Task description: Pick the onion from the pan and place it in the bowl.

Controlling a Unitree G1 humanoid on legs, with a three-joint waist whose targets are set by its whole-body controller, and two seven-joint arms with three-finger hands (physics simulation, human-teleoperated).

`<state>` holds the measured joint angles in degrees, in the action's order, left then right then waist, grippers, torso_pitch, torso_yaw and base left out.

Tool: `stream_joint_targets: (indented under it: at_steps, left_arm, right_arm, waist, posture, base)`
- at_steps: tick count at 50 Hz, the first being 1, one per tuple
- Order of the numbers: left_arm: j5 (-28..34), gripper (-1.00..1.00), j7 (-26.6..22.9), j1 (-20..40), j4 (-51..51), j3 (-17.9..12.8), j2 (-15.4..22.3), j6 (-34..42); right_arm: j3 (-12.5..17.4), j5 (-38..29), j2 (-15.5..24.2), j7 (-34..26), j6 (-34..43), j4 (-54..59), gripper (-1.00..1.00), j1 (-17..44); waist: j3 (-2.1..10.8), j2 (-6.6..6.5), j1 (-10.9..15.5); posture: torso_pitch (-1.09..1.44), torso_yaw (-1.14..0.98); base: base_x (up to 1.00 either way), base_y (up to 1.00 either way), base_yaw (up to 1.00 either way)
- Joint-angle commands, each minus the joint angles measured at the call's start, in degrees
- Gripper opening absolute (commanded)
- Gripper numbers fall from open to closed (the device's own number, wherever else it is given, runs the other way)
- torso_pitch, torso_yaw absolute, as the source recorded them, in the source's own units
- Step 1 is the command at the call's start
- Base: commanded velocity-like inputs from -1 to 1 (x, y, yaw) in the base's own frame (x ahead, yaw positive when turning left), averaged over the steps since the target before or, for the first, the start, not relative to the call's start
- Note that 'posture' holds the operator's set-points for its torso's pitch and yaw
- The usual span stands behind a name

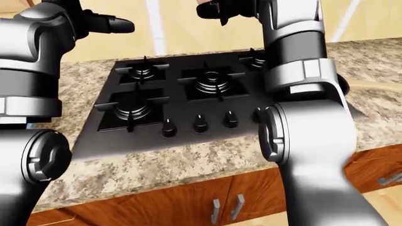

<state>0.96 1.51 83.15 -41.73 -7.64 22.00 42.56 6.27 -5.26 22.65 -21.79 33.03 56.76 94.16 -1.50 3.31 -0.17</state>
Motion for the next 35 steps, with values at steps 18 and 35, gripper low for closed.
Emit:
stream_joint_targets:
  at_steps: [18, 35]
  left_arm:
    - [-0.01, 1.0, 0.06, 2.12, 2.67, -0.02, 0.25, -0.75]
    - [0.03, 1.0, 0.04, 1.83, 2.63, 0.04, 0.07, -0.93]
  right_arm:
    - [0.49, 0.1, 1.02, 0.42, -0.81, -2.21, -1.0, 1.59]
    - [0.4, 0.06, 1.02, 0.47, -0.85, -2.15, -1.0, 1.65]
  waist:
    - [1.9, -8.27, -0.76]
    - [1.47, 1.85, 0.01]
  posture:
    - [0.0, 0.0]
    - [0.0, 0.0]
  base:
    - [0.0, 0.12, 0.0]
    - [0.0, 0.16, 0.0]
